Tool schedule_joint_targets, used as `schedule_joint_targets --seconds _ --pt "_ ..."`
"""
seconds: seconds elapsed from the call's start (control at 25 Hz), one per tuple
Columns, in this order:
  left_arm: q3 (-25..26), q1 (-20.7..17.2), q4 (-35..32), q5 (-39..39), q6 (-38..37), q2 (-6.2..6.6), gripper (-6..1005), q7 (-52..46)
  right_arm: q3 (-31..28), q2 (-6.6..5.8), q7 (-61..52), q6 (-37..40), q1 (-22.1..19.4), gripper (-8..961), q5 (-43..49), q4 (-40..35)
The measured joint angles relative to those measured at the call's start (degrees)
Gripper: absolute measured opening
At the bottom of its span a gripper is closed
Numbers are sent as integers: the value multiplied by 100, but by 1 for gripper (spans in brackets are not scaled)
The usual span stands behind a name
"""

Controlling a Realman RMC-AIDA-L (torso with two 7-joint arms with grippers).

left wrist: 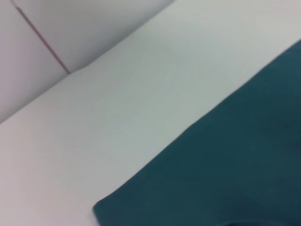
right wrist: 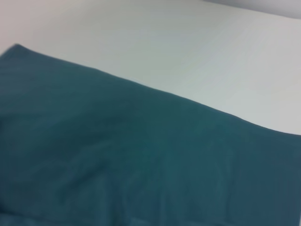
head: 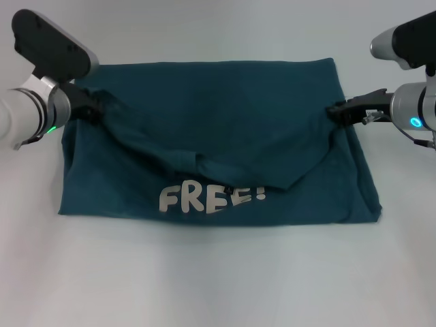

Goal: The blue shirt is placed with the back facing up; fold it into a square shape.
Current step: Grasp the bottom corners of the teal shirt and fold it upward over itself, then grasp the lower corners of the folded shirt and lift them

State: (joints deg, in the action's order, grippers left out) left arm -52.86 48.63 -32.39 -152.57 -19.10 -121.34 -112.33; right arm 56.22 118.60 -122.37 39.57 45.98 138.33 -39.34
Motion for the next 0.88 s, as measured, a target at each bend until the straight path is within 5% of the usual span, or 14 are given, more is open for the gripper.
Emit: schedule_joint_targets --seconds 0.28,0.44,0.64,0.88 --pt "4 15 153 -22 19 19 279 -9 3 63 -59 -38 52 236 152 -52" --pt "4 22 164 -29 -177 49 356 -9 43 85 -43 6 52 479 153 -64" --pt "102 10 86 -6 -450 82 452 -63 84 93 -41 47 50 647 143 -77" --pt "740 -306 -1066 -15 -2138 120 671 -484 41 70 -166 860 -108 874 163 -633"
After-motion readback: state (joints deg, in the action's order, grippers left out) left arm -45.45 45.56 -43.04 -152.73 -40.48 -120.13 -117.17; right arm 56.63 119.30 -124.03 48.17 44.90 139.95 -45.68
